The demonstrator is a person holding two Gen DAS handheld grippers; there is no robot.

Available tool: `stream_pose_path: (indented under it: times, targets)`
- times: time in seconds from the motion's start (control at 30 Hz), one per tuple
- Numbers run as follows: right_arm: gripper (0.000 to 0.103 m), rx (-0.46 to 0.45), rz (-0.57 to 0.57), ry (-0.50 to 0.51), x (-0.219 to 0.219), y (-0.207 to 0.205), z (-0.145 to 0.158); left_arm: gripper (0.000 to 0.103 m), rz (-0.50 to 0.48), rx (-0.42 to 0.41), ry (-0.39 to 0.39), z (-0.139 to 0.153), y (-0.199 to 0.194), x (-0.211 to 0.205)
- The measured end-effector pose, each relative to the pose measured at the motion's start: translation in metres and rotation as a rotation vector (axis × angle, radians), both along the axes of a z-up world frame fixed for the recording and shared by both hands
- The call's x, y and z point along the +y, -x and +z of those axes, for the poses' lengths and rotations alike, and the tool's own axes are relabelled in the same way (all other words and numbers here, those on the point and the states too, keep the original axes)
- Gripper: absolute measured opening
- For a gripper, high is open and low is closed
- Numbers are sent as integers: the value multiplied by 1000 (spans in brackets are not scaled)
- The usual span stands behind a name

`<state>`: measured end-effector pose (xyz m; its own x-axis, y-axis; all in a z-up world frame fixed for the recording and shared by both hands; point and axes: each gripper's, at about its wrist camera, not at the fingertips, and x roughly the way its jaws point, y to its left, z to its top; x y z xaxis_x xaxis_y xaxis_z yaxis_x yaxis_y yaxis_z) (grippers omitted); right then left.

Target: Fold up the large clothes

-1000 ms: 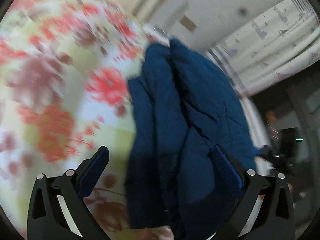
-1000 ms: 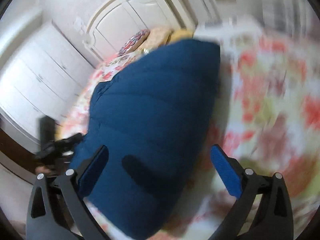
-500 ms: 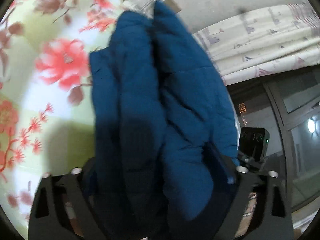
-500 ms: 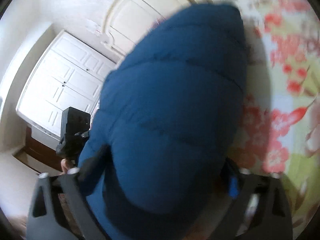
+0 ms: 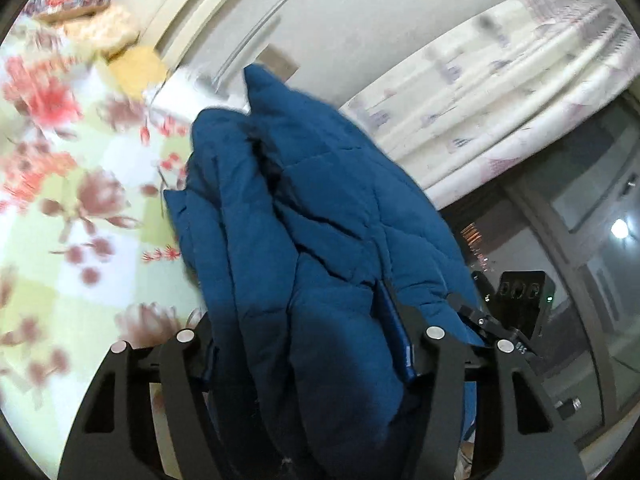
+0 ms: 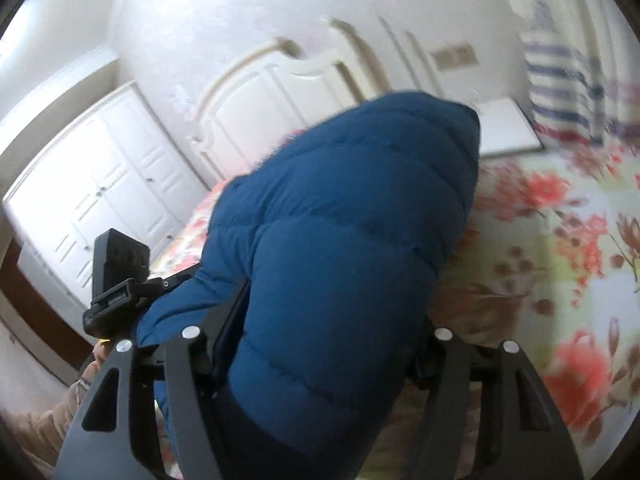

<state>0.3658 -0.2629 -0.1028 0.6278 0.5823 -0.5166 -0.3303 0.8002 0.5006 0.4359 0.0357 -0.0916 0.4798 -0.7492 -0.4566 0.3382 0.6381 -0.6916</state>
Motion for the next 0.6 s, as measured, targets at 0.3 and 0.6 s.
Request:
stream_pose_path:
  times: [0.3,0.6]
  targets:
    - [96,61,-245,112,-28,21,-6,64,29,19,-89,-18,2,-13]
    - [100,-195,-116,757,132,61,-20,86,233,-7,-193,-5,34,6]
